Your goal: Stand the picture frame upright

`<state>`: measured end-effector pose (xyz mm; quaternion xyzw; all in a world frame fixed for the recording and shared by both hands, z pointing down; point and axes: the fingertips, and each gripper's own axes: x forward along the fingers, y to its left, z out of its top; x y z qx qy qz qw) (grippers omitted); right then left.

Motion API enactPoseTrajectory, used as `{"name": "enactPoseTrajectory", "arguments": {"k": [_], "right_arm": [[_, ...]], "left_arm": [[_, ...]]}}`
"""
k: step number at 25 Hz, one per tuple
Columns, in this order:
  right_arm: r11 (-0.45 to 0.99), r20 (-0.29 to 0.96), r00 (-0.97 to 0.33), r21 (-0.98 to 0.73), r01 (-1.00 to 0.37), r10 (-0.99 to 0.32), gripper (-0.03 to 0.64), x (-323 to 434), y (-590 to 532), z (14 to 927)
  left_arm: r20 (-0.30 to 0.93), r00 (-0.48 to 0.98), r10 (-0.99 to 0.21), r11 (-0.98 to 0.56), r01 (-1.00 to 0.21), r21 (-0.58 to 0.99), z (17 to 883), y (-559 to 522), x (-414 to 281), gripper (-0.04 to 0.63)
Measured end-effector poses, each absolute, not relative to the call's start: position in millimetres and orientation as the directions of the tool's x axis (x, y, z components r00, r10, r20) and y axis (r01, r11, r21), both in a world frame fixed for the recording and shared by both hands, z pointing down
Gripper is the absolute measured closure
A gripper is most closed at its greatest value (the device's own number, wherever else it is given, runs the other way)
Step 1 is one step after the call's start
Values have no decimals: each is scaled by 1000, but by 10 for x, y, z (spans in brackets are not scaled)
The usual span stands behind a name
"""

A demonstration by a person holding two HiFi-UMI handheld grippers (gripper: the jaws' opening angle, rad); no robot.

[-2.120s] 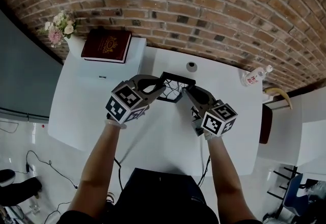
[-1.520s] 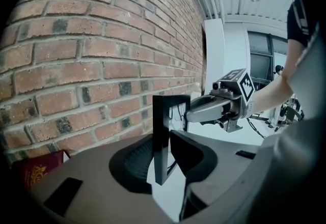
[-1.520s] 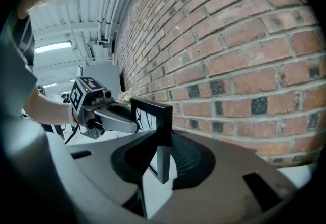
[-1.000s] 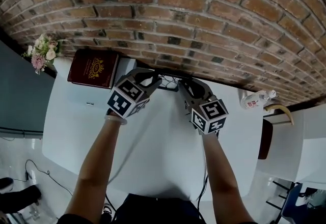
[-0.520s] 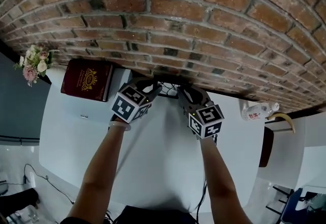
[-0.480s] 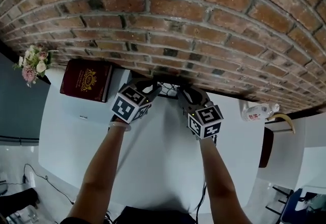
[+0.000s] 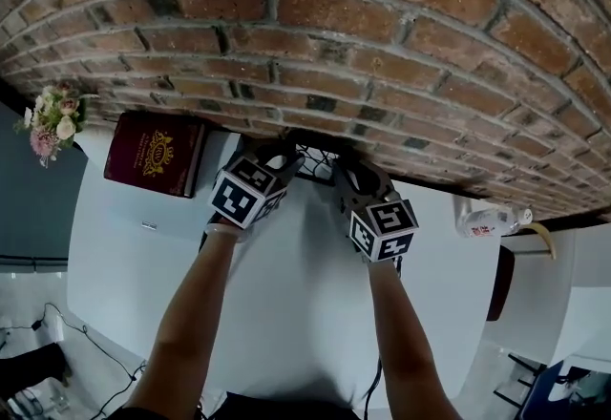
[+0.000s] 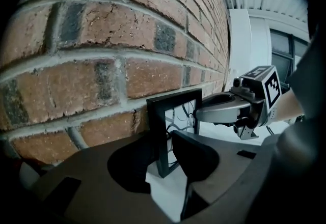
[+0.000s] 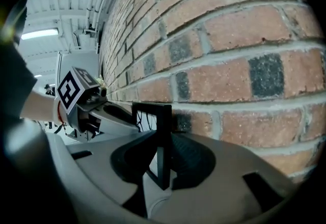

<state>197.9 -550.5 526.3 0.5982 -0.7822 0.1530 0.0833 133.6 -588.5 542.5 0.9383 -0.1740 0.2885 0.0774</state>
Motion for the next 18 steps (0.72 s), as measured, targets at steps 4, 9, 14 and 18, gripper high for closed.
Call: {"name": "enactPoseTrajectory", "arguments": {"k": [4, 9, 14, 18], "right_arm": [[229, 309, -272, -169, -959, -911, 531, 2006, -5558, 5279], [214, 311, -264, -185, -959, -913, 531, 2041, -5616, 5294], [184, 310, -231, -172, -968, -922, 522, 2078, -5648, 5306], [174, 312, -221, -171, -970, -924, 518, 2081, -5657, 5309]], "left_arm": [[574, 768, -284, -925, -377, 45, 5437, -5936, 1355, 459], [563, 772, -296, -919, -390, 53, 5450, -5992, 1379, 459], [561, 763, -320, -916, -401, 24, 5449, -6010, 1389, 456], [549, 757, -355, -907, -420, -6, 5436, -6024, 1380, 451]]}}
